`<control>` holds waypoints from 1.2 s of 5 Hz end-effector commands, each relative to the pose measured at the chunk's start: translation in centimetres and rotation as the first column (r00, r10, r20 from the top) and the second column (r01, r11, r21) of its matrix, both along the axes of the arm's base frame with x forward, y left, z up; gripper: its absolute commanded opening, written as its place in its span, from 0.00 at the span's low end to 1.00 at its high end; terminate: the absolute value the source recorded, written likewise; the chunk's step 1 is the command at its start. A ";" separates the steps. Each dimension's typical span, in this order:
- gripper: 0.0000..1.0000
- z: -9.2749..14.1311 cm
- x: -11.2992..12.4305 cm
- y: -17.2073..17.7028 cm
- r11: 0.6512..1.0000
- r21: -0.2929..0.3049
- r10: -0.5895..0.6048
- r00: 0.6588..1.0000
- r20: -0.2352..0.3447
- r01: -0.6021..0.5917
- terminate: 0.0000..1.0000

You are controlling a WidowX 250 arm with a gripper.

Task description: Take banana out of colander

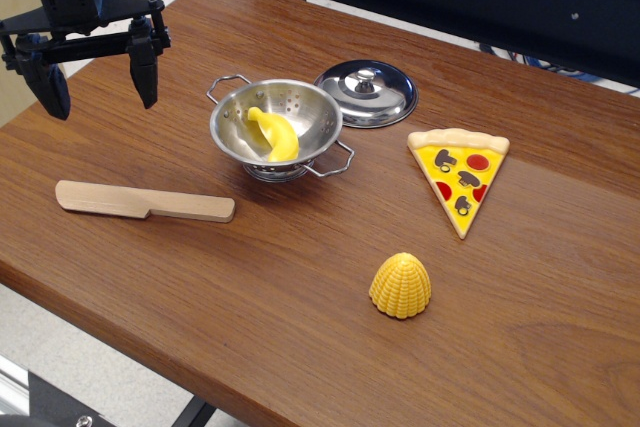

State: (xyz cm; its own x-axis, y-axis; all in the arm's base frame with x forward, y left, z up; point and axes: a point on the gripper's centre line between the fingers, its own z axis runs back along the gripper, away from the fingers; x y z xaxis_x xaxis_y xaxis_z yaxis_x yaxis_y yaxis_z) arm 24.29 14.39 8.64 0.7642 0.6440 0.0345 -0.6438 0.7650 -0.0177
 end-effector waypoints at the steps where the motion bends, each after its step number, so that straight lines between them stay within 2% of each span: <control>1: 1.00 0.0 0.0 0.0 1.000 0.000 0.000 1.000 0.000 0.000 0.00; 2: 1.00 0.9 2.2 -2.0 0.998 0.023 0.056 0.997 0.058 -0.058 0.00; 3: 1.00 1.3 5.0 -4.1 0.991 0.011 0.133 0.984 0.116 -0.135 0.00; 4: 1.00 1.4 7.5 -5.2 0.969 0.009 0.244 0.961 0.132 -0.247 0.00; 5: 1.00 1.6 8.8 -6.8 0.966 -0.010 0.256 0.958 0.127 -0.257 0.00; 6: 1.00 0.1 9.0 -6.8 0.967 0.047 0.240 0.957 0.163 -0.251 0.00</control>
State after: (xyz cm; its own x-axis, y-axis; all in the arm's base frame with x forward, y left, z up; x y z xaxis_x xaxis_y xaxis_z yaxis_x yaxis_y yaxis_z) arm 32.59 6.98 7.54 0.5798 0.7992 0.1583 -0.8024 0.5938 -0.0592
